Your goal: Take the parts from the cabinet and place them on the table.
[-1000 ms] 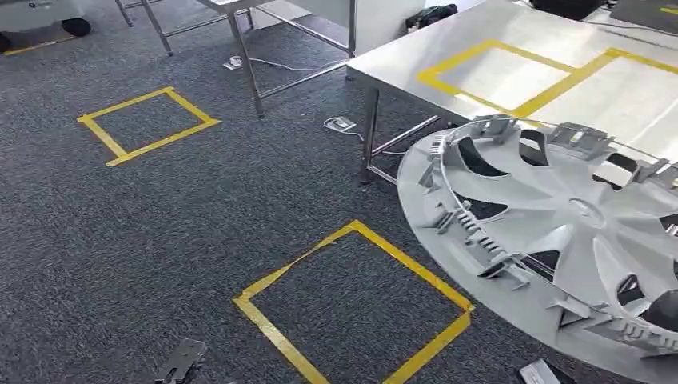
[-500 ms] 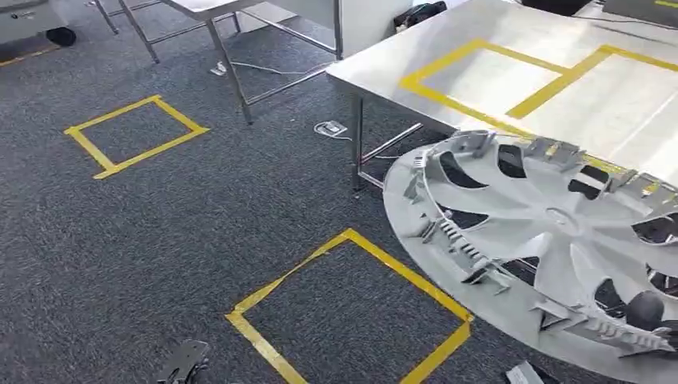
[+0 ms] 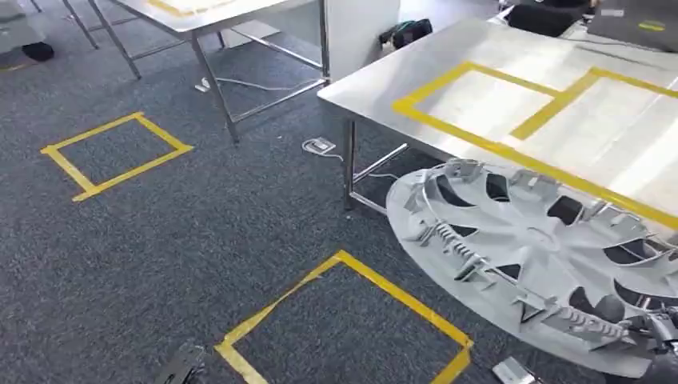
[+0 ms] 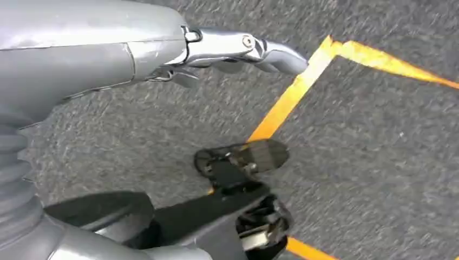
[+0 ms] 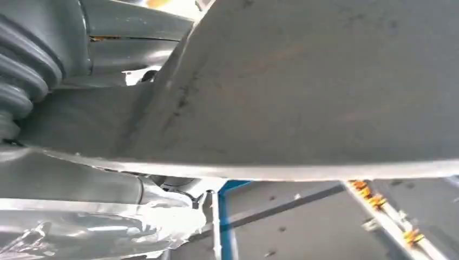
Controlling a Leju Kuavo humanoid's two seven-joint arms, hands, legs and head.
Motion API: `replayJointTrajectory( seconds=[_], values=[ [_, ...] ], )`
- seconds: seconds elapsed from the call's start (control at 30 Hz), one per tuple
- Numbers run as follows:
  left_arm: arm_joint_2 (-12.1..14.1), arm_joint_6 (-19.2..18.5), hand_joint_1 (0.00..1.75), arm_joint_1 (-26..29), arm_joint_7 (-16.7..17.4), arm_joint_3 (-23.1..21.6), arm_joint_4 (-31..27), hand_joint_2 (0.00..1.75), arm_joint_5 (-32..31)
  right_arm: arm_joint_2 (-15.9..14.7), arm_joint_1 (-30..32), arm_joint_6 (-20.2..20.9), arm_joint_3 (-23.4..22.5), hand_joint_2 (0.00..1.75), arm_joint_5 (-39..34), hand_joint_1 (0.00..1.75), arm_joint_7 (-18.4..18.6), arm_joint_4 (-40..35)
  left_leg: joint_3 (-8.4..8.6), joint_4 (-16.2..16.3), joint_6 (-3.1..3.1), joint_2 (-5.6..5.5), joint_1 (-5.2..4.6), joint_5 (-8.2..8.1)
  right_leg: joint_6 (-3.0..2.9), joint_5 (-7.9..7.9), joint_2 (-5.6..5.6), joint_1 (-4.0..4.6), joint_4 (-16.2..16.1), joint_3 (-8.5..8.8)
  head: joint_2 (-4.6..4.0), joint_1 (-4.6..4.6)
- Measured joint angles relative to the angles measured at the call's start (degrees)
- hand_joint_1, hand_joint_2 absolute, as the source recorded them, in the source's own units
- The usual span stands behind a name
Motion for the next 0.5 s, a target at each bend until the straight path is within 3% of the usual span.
replayJointTrajectory(
  seconds=[0.03, 0.07, 0.1, 0.13, 0.17, 0.2, 0.23, 0.27, 0.3, 0.33, 0.37, 0.4, 0.47, 0.5],
  values=[
    [0.11, 0.00, 0.00, 0.02, 0.00, 0.00, 0.00, 1.75, 0.00, 0.00, -0.03, 0.00, 0.00, 1.75, -0.07, 1.75, 0.00, 0.26, 0.80, 0.03, 0.39, 0.01, -0.05, -0.45, 0.19, -0.28, -0.42, -0.04, 2.44, -0.72, -0.09, 0.33],
    [0.20, -0.04, 0.00, -0.07, 0.00, 0.00, 0.00, 1.75, 0.02, 0.00, -0.01, 0.00, 0.00, 1.75, -0.15, 1.75, 0.00, 0.57, 1.32, 0.03, 0.69, 0.06, -0.12, -0.96, 0.34, -0.69, -0.71, -0.07, 7.24, -3.48, -0.04, 0.39],
    [0.22, -0.04, 0.00, -0.15, 0.00, 0.00, 0.00, 1.75, 0.02, 0.00, -0.05, 0.00, -0.02, 1.75, -0.31, 1.75, 0.00, 0.83, 1.78, 0.04, 0.72, 0.07, -0.15, -1.53, 0.46, -2.08, -0.79, -0.07, 11.59, -6.47, -0.04, 0.26],
    [0.26, -0.20, 0.00, -0.12, 0.00, 0.00, 0.00, 1.75, 0.00, 0.00, -0.05, 0.00, -0.04, 1.75, -0.55, 1.75, 0.00, 1.11, 2.42, 0.04, 0.76, 0.06, -0.16, -2.22, 0.56, -4.50, -0.79, -0.07, 14.95, -9.41, -0.04, 0.42],
    [0.28, -0.20, 0.00, -0.02, 0.00, 0.00, 0.00, 1.75, 0.00, 0.00, -0.04, 0.00, -0.04, 1.75, -0.59, 1.75, 0.00, 1.16, 3.26, 0.04, 0.78, 0.00, -0.16, -2.97, 0.68, -6.33, -0.80, -0.10, 16.02, -11.23, -0.04, 0.41],
    [0.28, -0.24, 0.00, 0.08, 0.00, 0.00, 0.00, 1.75, 0.00, 0.00, -0.03, 0.00, -0.07, 1.75, -0.72, 1.75, -0.13, 1.73, 4.24, 0.05, 0.73, -0.13, -0.16, -3.72, 0.80, -6.68, -0.82, -0.17, 15.16, -12.07, -0.04, 0.50],
    [0.28, -0.26, 0.00, 0.13, 0.00, 0.00, 0.00, 1.75, 0.00, 0.00, 0.00, 0.00, -0.11, 1.75, -0.79, 1.75, -0.22, 2.05, 5.44, 0.05, 0.64, -0.27, -0.15, -4.59, 0.86, -5.60, -0.85, -0.31, 12.59, -12.12, -0.04, 0.48],
    [0.28, -0.28, 0.00, 0.13, 0.00, 0.00, 0.00, 1.75, 0.00, 0.00, 0.00, 0.00, -0.13, 1.75, -0.92, 1.75, -0.31, 2.25, 6.69, 0.05, 0.52, -0.33, -0.15, -5.46, 0.82, -3.03, -0.87, -0.48, 9.03, -11.73, -0.04, 0.50],
    [0.28, -0.33, 0.00, 0.12, 0.00, 0.00, 0.00, 1.75, 0.00, 0.00, 0.00, 0.00, -0.15, 1.75, -1.23, 1.75, -0.37, 2.47, 7.96, 0.05, 0.31, -0.32, -0.15, -6.41, 0.86, 1.70, -0.95, -0.67, 4.80, -11.34, -0.04, 0.50],
    [0.37, -0.35, 0.00, 0.25, 0.00, 0.00, 0.00, 1.75, 0.02, 0.00, 0.03, 0.00, -0.17, 1.75, -1.55, 1.75, -0.50, 2.73, 8.48, -0.02, -0.05, -0.29, -0.27, -7.33, 0.80, 8.95, -1.45, -0.73, 2.82, -11.31, -0.04, 0.50],
    [0.46, -0.37, 0.00, 0.06, 0.00, 0.00, 0.00, 1.75, 0.11, 0.00, -0.25, 0.00, -0.18, 1.75, -1.62, 1.75, -0.57, 3.08, 8.99, 0.25, -0.36, -0.41, -0.33, -7.74, 0.18, 7.21, -1.77, -0.30, 2.14, -11.48, -0.04, 0.37],
    [0.61, -0.39, 0.00, -0.13, 0.00, 0.00, 0.00, 1.75, 0.24, 0.02, -0.32, 0.00, -0.13, 1.75, -1.62, 1.75, -0.70, 3.15, 8.84, 0.08, -0.70, -0.25, -0.24, -8.04, -0.55, 7.73, -1.37, -0.10, 2.30, -10.83, -0.04, 0.22],
    [0.57, -0.42, 0.00, -0.27, -0.02, 0.00, 0.00, 1.75, 0.33, 0.02, -0.37, 0.00, -0.02, 1.75, -1.40, 1.75, -0.61, 3.19, 9.06, 0.31, -1.16, -0.16, -0.01, -7.74, -1.28, 7.26, -1.08, 0.06, 1.99, -10.67, -0.04, 0.31],
    [0.57, -0.44, 0.00, -0.38, -0.02, 0.00, 0.00, 1.75, 0.33, 0.02, -0.30, -0.02, 0.00, 1.75, -1.31, 1.75, -0.55, 3.23, 8.23, 1.71, -1.45, -0.17, 0.02, -7.38, -1.58, 7.12, -0.95, -0.40, 1.52, -9.78, -0.04, 0.20]
  ],
)
